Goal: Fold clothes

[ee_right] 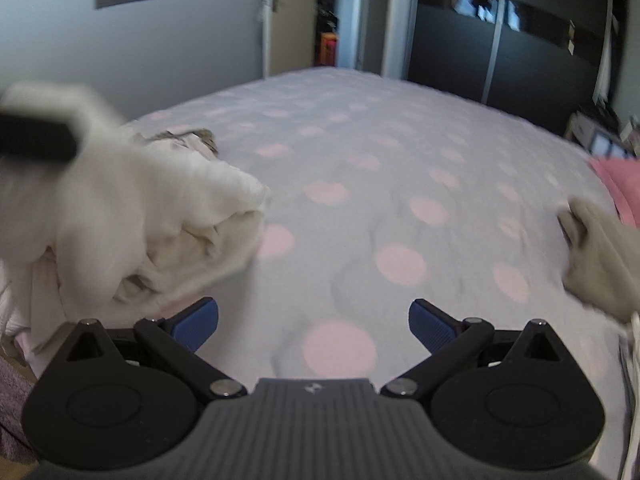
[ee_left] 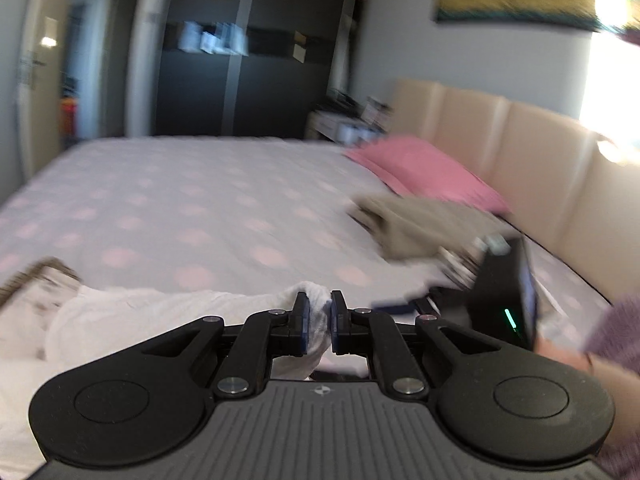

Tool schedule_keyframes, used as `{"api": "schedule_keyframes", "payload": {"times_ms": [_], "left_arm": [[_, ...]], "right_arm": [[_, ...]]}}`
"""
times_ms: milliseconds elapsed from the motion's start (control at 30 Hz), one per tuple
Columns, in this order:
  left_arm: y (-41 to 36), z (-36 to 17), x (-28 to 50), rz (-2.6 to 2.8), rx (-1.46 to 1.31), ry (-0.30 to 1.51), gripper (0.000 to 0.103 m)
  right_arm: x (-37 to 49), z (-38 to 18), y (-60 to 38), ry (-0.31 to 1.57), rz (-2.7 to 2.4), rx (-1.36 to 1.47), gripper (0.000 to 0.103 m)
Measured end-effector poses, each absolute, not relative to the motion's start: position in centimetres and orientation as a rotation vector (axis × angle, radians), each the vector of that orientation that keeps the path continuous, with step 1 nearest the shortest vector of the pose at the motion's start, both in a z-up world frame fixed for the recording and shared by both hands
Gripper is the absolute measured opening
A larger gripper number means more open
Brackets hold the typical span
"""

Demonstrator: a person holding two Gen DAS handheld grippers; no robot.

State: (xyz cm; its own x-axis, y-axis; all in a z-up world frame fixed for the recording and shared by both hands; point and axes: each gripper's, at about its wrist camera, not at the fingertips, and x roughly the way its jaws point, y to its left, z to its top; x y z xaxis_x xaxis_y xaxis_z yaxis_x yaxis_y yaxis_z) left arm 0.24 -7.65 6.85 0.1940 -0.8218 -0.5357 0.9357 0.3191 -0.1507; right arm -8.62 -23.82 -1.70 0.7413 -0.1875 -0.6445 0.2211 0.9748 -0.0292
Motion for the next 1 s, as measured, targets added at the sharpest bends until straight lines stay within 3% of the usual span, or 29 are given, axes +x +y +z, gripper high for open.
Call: {"api": "schedule_keyframes", "payload": {"times_ms": [167, 400, 667, 833, 867, 1000], "left_arm": [[-8.2, 2.5, -0.6, -1.230, 0.374, 0.725, 0.013], [-5.5, 1.1, 1.0, -1.085, 0.342, 0.744, 0.051], [-2.1, -0.8, 6.9, -0.716, 0.352, 0.719, 0.057], [-1.0, -2.3, 8.4, -0.653, 0.327, 0.796, 0.060], [-0.9, -2.6, 8.6, -0.650, 0.306, 0.816, 0.061], [-0.6, -4.0, 9.9, -0.623, 0.245, 0.852, 0.064]], "right_arm": [[-9.8, -3.3, -24.5, 0.748, -0.239, 0.109, 0.102], [-9.3, -3.6, -22.5, 0.742, -0.164, 0.126, 0.101], [-6.2, -6.0, -19.6, 0.811, -0.066, 0.061, 0.101], [-4.8, -8.1, -18.2, 0.851, 0.003, 0.083, 0.100], [-4.5, -8.5, -17.9, 0.853, 0.009, 0.080, 0.099], [-2.9, -10.2, -18.1, 0.885, 0.002, 0.107, 0.077]]}}
